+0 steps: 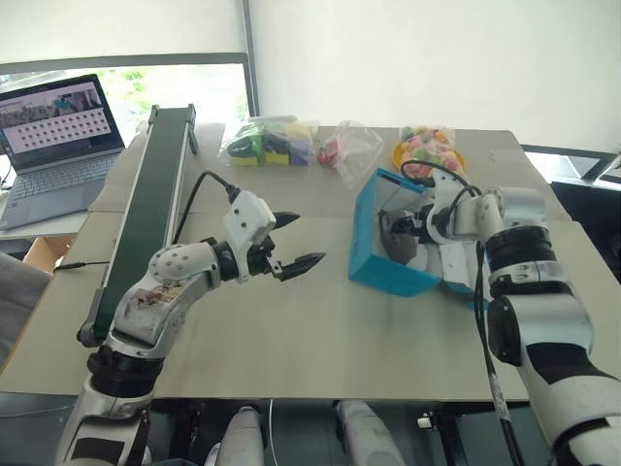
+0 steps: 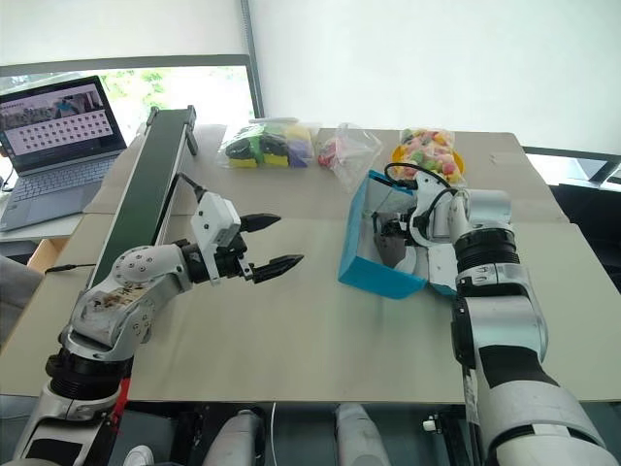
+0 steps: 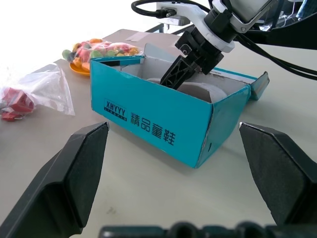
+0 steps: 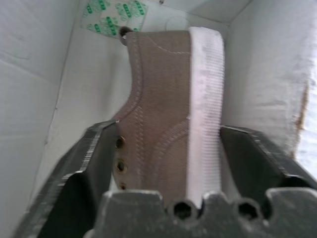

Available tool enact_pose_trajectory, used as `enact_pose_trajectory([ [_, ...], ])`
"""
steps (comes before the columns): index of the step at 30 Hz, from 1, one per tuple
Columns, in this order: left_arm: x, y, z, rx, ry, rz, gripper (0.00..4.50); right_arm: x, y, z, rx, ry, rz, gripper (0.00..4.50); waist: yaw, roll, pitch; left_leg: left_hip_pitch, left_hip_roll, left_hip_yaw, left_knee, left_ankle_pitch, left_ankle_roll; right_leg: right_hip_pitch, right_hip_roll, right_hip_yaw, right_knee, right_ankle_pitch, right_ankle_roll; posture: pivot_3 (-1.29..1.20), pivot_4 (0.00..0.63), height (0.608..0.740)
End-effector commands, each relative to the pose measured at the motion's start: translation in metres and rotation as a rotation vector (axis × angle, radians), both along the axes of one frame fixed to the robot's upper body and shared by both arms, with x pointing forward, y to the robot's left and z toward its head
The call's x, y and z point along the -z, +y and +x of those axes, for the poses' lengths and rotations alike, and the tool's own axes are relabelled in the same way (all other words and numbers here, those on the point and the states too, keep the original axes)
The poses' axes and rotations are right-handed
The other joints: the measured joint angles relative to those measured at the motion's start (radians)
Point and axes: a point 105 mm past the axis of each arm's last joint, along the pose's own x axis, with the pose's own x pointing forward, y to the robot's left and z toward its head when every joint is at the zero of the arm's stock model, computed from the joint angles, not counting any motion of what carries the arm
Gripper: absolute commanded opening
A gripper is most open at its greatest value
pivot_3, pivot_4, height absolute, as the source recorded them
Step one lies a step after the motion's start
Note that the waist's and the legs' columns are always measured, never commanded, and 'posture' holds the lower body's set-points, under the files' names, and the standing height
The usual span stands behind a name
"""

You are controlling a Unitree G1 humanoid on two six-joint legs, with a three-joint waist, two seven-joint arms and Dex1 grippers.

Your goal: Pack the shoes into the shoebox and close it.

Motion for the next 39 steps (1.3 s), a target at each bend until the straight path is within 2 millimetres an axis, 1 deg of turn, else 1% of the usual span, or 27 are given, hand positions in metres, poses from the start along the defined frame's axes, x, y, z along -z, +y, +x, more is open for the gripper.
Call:
enact_pose_trajectory([
  [1,-0.009,0.013,0.008,-0.094,-0.032,-0.045,4.50,-0.073,0.008,0.010,-0.023,-0.253,-0.014,4.01,0.000,0.002,0.001,0.000,0.000,0.000,0.000,0.000,0.000,0.000,0.000,0.000,0.000,0.000,0.000,0.00,0.150,0.740],
  [2,-0.008,0.017,0.010,-0.118,-0.026,-0.055,4.50,-0.081,0.009,0.009,-0.034,-0.293,-0.041,4.01,-0.001,0.002,0.001,0.000,0.000,0.000,0.000,0.000,0.000,0.000,0.000,0.000,0.000,0.000,0.000,0.00,0.150,0.740],
  [3,-0.008,0.022,0.013,-0.162,-0.015,-0.088,4.50,-0.094,0.013,0.005,-0.059,-0.348,-0.064,4.01,-0.001,0.002,0.001,0.000,0.000,0.000,0.000,0.000,0.000,0.000,0.000,0.000,0.000,0.000,0.000,0.00,0.150,0.740],
  [4,-0.008,0.026,0.014,-0.194,-0.006,-0.113,4.50,-0.103,0.017,0.000,-0.077,-0.386,-0.078,4.01,-0.001,0.003,0.002,0.000,0.000,0.000,-0.001,0.000,0.000,-0.001,0.000,0.000,0.000,0.000,0.000,0.00,0.150,0.740],
  [6,-0.007,0.037,0.019,-0.278,0.016,-0.176,4.50,-0.119,0.024,-0.011,-0.119,-0.476,-0.119,4.01,0.000,0.003,0.002,0.000,0.000,0.000,-0.001,0.000,0.000,-0.001,0.000,0.000,0.001,0.000,0.000,0.00,0.150,0.740],
  [7,-0.007,0.043,0.023,-0.333,0.023,-0.208,4.50,-0.128,0.031,-0.018,-0.156,-0.527,-0.108,4.01,0.001,0.003,0.002,0.000,0.000,-0.001,-0.001,0.000,0.000,-0.001,0.000,0.000,0.001,-0.001,0.001,0.00,0.150,0.740],
  [10,-0.008,0.073,0.037,-0.550,0.034,-0.310,4.50,-0.149,0.070,-0.046,-0.361,-0.662,0.041,4.01,0.004,0.003,0.002,0.000,0.000,-0.001,0.000,0.000,0.000,0.000,0.000,-0.001,0.000,-0.001,0.001,0.00,0.150,0.740],
  [11,-0.008,0.080,0.039,-0.601,0.039,-0.331,4.50,-0.152,0.079,-0.054,-0.415,-0.687,0.078,4.01,0.004,0.003,0.002,0.000,0.000,-0.001,0.000,0.000,0.000,0.000,0.000,-0.001,0.001,-0.001,0.001,0.00,0.150,0.740],
  [12,-0.007,0.090,0.042,-0.668,0.040,-0.346,4.50,-0.154,0.090,-0.068,-0.502,-0.727,0.105,4.01,0.003,0.003,0.002,0.000,0.000,-0.001,0.001,0.000,0.000,0.000,0.000,-0.001,0.001,-0.001,0.001,0.00,0.150,0.740],
  [13,-0.003,0.103,0.044,-0.752,0.050,-0.368,4.50,-0.151,0.101,-0.086,-0.612,-0.770,0.113,4.01,0.002,0.003,0.002,0.000,0.000,-0.001,0.001,0.000,0.000,0.000,0.000,-0.001,0.002,0.000,0.001,0.00,0.150,0.740],
  [14,0.000,0.117,0.046,-0.843,0.065,-0.405,4.50,-0.139,0.113,-0.107,-0.742,-0.784,0.123,4.01,0.003,0.003,0.002,0.000,0.000,-0.001,0.002,0.000,0.000,0.001,0.000,-0.001,0.003,0.000,0.001,0.00,0.150,0.740],
  [15,0.004,0.130,0.046,-0.922,0.077,-0.431,4.50,-0.122,0.121,-0.124,-0.835,-0.767,0.125,4.01,0.007,0.003,0.002,0.001,0.000,-0.001,0.001,0.000,0.000,0.001,0.000,-0.001,0.002,0.000,0.001,0.00,0.150,0.740],
  [16,0.009,0.141,0.046,-0.992,0.088,-0.430,4.50,-0.106,0.125,-0.131,-0.870,-0.743,0.107,4.01,0.008,0.002,0.001,0.002,0.001,-0.003,0.001,0.000,0.000,0.004,0.000,-0.004,0.001,-0.001,0.001,0.00,0.150,0.740],
  [18,0.020,0.157,0.043,-1.082,0.111,-0.408,4.50,-0.080,0.130,-0.134,-0.881,-0.715,0.087,4.01,0.009,0.001,0.000,0.003,0.001,-0.003,0.001,0.000,0.000,0.005,0.000,-0.004,0.001,-0.002,0.001,0.00,0.150,0.740],
  [19,0.025,0.164,0.042,-1.115,0.130,-0.400,4.50,-0.071,0.132,-0.134,-0.882,-0.715,0.070,4.01,0.007,0.001,0.000,0.004,0.001,-0.003,0.001,0.000,0.000,0.006,0.000,-0.004,0.001,-0.002,0.001,0.00,0.150,0.740],
  [21,0.031,0.174,0.040,-1.156,0.146,-0.393,4.50,-0.059,0.138,-0.134,-0.890,-0.721,0.067,4.01,0.005,0.001,0.000,0.004,0.000,-0.002,0.002,0.000,-0.001,0.006,0.000,-0.003,0.001,-0.001,0.000,0.00,0.150,0.740],
  [23,0.031,0.183,0.038,-1.184,0.138,-0.397,4.50,-0.052,0.145,-0.133,-0.879,-0.728,0.106,4.01,0.003,0.000,0.000,0.004,0.000,-0.002,0.002,0.000,-0.001,0.006,0.000,-0.003,0.001,-0.002,-0.005,0.00,0.150,0.740],
  [25,0.028,0.189,0.037,-1.200,0.123,-0.396,4.50,-0.046,0.150,-0.129,-0.868,-0.737,0.101,4.01,0.001,0.000,0.000,0.006,0.001,-0.002,0.002,0.000,-0.001,0.006,0.000,-0.004,0.001,-0.001,-0.006,0.00,0.150,0.740],
  [30,0.026,0.196,0.033,-1.220,0.106,-0.392,4.50,-0.043,0.158,-0.124,-0.853,-0.759,0.111,4.01,0.002,0.000,0.000,0.007,0.000,-0.002,0.001,0.000,-0.001,0.006,0.000,-0.004,0.001,-0.002,-0.007,0.00,0.150,0.740],
  [31,0.027,0.197,0.032,-1.220,0.108,-0.393,4.50,-0.044,0.160,-0.123,-0.854,-0.763,0.113,4.27,0.002,0.000,0.000,0.007,0.001,-0.002,0.001,0.000,-0.001,0.006,0.000,-0.004,0.001,-0.001,-0.006,0.00,0.150,0.740],
  [32,0.027,0.197,0.032,-1.220,0.110,-0.393,4.50,-0.044,0.162,-0.124,-0.856,-0.766,0.119,4.27,0.002,0.000,0.000,0.007,0.001,-0.002,0.001,0.000,-0.001,0.006,0.000,-0.004,0.001,-0.001,-0.006,0.00,0.150,0.740],
  [35,0.028,0.197,0.030,-1.223,0.111,-0.391,4.50,-0.044,0.167,-0.126,-0.879,-0.771,0.140,4.27,0.002,-0.001,0.000,0.007,0.001,-0.002,0.001,0.000,-0.001,0.006,0.000,-0.004,0.001,0.000,-0.004,0.00,0.150,0.740],
  [39,0.031,0.200,0.027,-1.247,0.120,-0.408,4.50,-0.046,0.175,-0.137,-0.961,-0.780,0.190,4.27,0.002,-0.001,0.000,0.007,0.001,-0.002,0.001,0.000,-0.001,0.006,0.000,-0.004,0.001,-0.001,-0.006,0.00,0.150,0.740],
])
